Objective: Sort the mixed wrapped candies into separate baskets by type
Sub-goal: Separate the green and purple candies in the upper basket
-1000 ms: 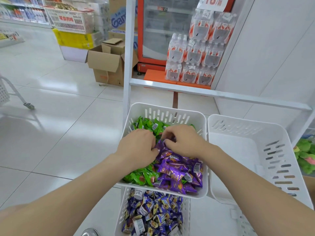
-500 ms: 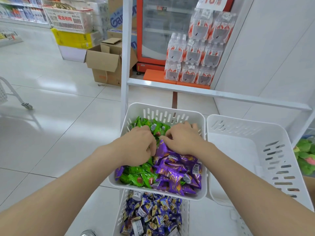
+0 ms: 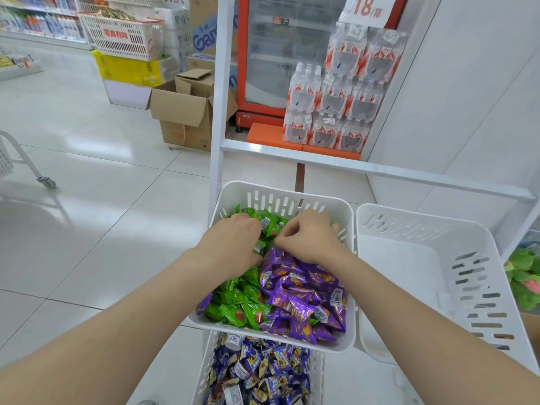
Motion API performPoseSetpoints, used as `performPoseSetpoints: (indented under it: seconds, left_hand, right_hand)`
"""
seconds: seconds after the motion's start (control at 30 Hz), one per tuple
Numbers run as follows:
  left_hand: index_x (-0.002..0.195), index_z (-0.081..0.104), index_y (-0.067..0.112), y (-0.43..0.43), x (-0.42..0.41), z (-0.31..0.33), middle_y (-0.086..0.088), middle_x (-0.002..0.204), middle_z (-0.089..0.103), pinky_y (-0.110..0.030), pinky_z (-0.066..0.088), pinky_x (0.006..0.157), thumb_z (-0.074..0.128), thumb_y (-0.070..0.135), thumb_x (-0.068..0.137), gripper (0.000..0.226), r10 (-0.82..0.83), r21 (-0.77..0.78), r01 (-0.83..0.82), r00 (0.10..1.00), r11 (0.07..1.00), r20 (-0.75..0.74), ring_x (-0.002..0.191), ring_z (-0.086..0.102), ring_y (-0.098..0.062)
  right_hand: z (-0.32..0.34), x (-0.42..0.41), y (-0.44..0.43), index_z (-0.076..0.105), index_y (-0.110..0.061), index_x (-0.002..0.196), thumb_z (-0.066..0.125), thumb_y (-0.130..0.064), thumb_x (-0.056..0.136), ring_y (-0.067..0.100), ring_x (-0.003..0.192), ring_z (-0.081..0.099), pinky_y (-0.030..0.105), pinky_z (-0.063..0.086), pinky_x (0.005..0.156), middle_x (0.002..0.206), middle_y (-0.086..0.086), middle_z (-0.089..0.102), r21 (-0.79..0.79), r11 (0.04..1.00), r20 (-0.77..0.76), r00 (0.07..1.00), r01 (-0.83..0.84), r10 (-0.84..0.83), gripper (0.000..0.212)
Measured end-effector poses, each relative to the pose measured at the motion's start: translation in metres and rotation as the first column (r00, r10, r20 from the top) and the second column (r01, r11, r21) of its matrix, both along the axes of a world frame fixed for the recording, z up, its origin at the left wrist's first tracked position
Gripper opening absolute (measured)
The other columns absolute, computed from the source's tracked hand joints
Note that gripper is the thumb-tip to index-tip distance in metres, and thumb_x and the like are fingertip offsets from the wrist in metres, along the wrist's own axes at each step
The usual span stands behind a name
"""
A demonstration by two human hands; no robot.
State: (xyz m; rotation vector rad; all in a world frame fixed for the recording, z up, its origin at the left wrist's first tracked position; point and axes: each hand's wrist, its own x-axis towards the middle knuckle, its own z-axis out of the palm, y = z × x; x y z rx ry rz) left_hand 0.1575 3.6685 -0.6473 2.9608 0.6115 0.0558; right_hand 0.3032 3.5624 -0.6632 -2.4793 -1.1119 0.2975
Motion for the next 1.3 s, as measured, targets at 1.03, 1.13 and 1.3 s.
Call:
performPoseSetpoints:
  seconds: [1.03,1.13,1.3]
  left_hand:
    - [0.11,0.071,0.025,0.013,0.01,0.014,-0.001,0.114,0.062,-0.042,0.057,0.085,0.056,-0.001,0.085,0.039,-0.06,-0.01,0.061,0.996,0.998,0.07,0.106,0.064,-0.026]
    - [0.101,0.073,0.016,0.002,-0.013,0.014,-0.003,0.101,0.069,-0.04,0.056,0.087,0.054,0.01,0.088,0.024,-0.02,-0.114,0.02,1.0,0.993,0.003,0.101,0.063,-0.025]
    - [0.111,0.06,0.01,-0.012,-0.032,0.011,-0.01,0.113,0.055,-0.039,0.042,0.1,0.048,0.027,0.101,0.023,-0.03,-0.046,0.024,0.989,0.999,-0.146,0.111,0.052,-0.027]
  right_hand:
    - [-0.003,0.004,-0.029,0.063,-0.019,0.11,0.046,-0.024,0.097,0.028,0.09,0.064,0.046,0.055,0.086,0.098,0.005,0.07,-0.241,0.914,0.15,0.918,-0.325,0.366,0.022]
    - [0.002,0.015,-0.027,0.072,-0.024,0.098,0.052,-0.036,0.103,0.021,0.089,0.064,0.038,0.047,0.09,0.092,-0.004,0.072,-0.294,0.891,0.162,0.9,-0.347,0.404,0.024]
    - [0.005,0.007,-0.027,0.074,-0.024,0.108,0.05,-0.018,0.098,0.018,0.099,0.068,0.04,0.054,0.094,0.104,-0.005,0.075,-0.067,0.956,0.224,0.93,-0.285,0.293,0.027]
